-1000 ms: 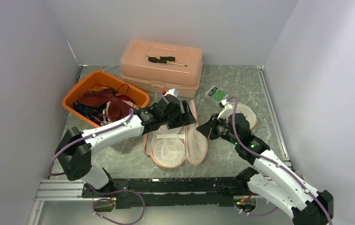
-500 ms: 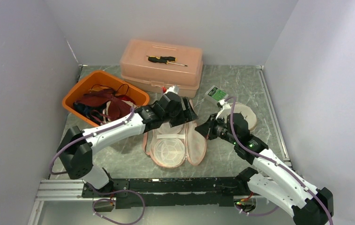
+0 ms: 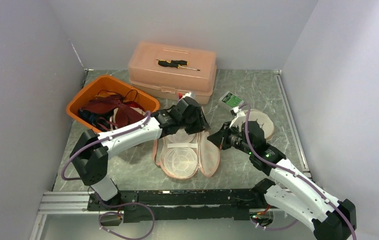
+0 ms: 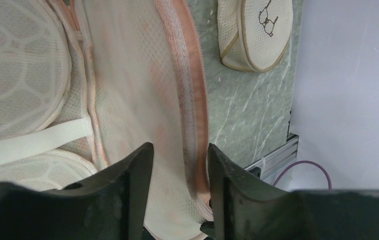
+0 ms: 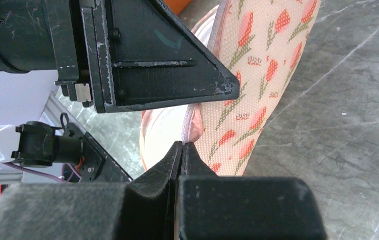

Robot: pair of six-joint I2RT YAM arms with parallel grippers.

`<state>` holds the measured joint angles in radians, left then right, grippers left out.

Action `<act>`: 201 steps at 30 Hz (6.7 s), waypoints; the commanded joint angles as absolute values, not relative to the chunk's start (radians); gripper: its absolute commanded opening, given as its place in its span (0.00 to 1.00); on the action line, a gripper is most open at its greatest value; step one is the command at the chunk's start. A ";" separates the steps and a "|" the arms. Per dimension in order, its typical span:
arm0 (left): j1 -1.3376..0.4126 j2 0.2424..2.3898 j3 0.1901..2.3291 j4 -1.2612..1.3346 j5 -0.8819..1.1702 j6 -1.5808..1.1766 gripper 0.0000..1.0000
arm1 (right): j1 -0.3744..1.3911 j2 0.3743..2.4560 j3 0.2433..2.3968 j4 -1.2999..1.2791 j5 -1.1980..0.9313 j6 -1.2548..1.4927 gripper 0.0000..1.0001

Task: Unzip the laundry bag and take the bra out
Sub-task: Close the laundry bag at the center of the board.

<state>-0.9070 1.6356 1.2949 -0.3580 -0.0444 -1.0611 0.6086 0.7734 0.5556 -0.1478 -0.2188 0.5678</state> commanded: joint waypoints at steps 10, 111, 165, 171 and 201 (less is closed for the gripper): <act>-0.919 1.604 1.325 -0.359 -0.031 -1.040 0.04 | 0.615 0.744 0.604 -0.150 -0.202 0.577 0.56; -0.710 1.369 0.796 -0.286 -0.177 -0.562 0.23 | 0.615 0.686 0.244 0.117 -0.204 0.627 0.69; -0.766 1.453 0.708 -0.294 -0.265 -0.794 0.21 | 0.612 1.109 0.377 0.344 -0.205 0.786 0.78; -0.766 1.421 0.684 -0.285 -0.260 -0.789 0.21 | 0.610 1.369 0.524 0.389 -0.272 0.725 0.76; -0.769 1.405 0.649 -0.195 -0.190 -0.770 0.23 | 0.646 1.521 0.519 0.444 -0.207 0.729 0.07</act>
